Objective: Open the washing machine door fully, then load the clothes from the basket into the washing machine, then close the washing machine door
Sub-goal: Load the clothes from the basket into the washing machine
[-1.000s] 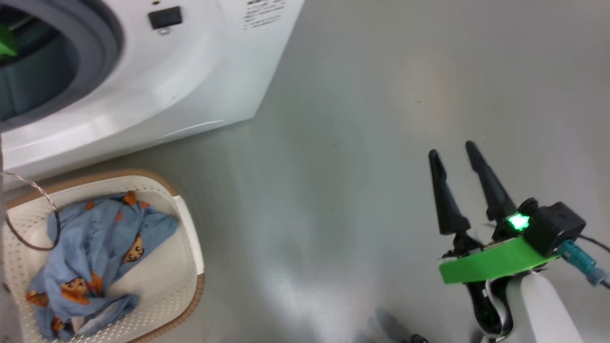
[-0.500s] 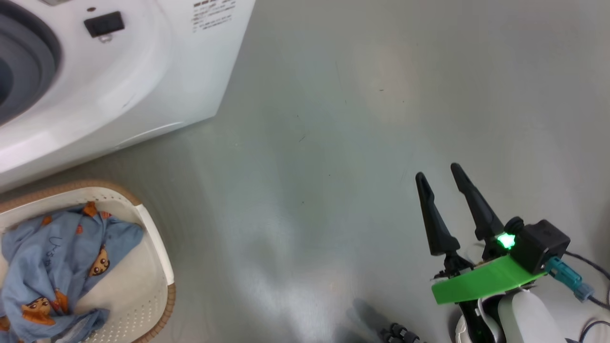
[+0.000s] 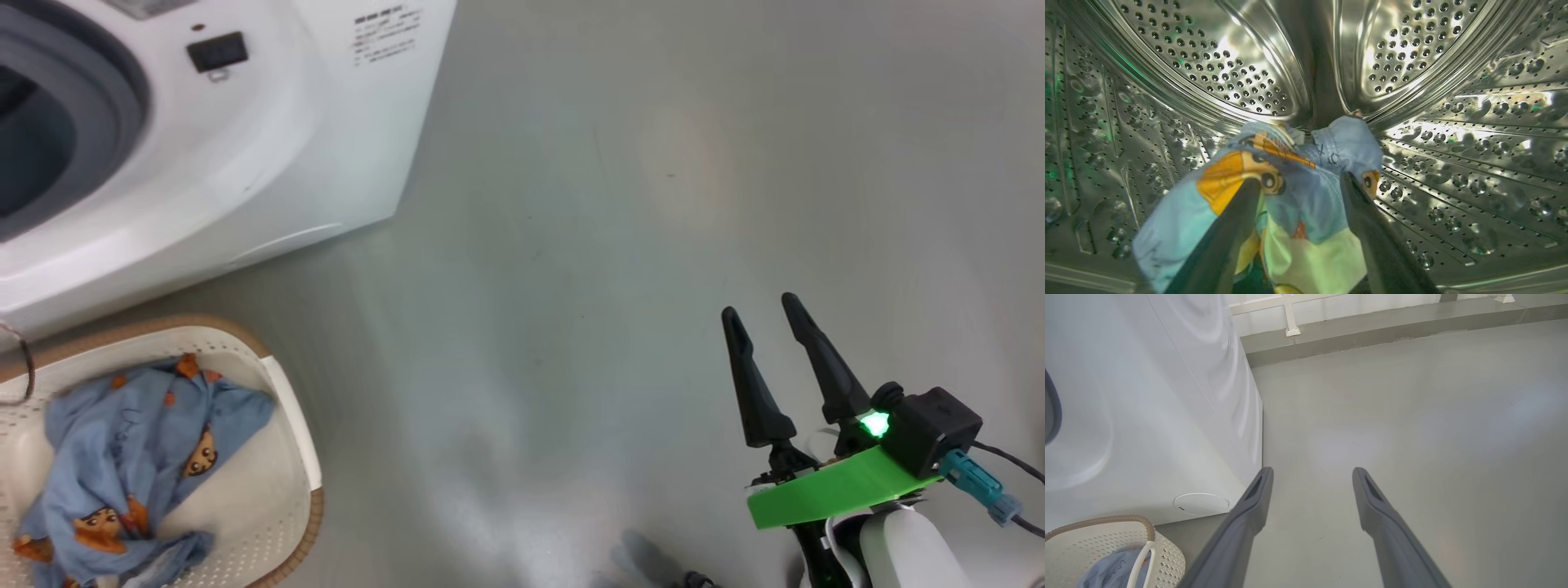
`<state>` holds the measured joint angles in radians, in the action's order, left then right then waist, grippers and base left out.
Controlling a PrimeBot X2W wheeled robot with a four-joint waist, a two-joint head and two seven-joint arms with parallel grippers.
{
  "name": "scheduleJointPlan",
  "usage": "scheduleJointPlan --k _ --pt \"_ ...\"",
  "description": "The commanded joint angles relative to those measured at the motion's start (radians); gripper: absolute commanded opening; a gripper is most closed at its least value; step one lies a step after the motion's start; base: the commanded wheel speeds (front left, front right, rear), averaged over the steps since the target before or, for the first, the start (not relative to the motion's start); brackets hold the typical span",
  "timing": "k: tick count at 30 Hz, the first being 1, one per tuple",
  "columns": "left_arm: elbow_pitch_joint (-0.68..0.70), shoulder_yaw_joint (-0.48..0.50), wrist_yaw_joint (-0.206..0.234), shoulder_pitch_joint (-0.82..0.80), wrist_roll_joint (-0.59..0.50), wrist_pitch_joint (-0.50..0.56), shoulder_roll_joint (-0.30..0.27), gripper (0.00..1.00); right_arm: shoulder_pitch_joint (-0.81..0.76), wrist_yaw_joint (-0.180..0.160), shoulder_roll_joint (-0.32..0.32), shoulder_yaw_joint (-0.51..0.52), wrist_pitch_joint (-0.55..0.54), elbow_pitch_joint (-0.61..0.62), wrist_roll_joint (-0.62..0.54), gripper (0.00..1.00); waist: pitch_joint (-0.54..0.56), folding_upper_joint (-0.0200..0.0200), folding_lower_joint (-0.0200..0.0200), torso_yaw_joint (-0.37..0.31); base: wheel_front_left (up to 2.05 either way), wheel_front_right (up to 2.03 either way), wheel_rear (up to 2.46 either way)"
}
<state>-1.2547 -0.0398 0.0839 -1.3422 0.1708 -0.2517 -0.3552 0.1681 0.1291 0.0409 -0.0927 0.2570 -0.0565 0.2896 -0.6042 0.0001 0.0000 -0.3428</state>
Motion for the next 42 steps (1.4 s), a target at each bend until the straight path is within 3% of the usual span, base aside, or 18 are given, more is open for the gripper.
scheduleJointPlan --k 1,9,15,34,42 --pt "0.011 -0.004 0.009 -0.010 0.001 -0.005 -0.032 1.00 -0.022 0.002 0.009 -0.015 0.005 0.017 -0.015 1.00 0.018 -0.0001 0.0000 0.019 0.00 0.00 0.00" --pt "0.015 -0.016 0.040 0.019 0.005 -0.009 0.025 1.00 -0.021 0.002 0.009 0.000 0.005 0.010 -0.016 1.00 0.056 -0.0001 0.0000 0.067 0.00 0.00 0.00" --pt "0.092 0.002 0.069 0.093 0.027 -0.010 0.070 1.00 -0.008 0.002 0.009 0.009 0.005 0.000 -0.017 1.00 0.107 -0.0001 0.0000 0.105 0.00 0.00 0.00" --pt "0.292 0.026 0.037 0.370 0.053 -0.010 0.198 1.00 -0.006 0.002 0.009 0.050 0.005 -0.018 -0.044 1.00 0.241 -0.0001 0.0000 0.217 0.00 0.00 0.00" --pt "0.413 0.036 0.000 0.538 0.053 -0.010 0.247 1.00 -0.027 0.002 0.009 0.061 0.005 -0.023 -0.051 1.00 0.314 -0.0001 0.0000 0.248 0.00 0.00 0.00"
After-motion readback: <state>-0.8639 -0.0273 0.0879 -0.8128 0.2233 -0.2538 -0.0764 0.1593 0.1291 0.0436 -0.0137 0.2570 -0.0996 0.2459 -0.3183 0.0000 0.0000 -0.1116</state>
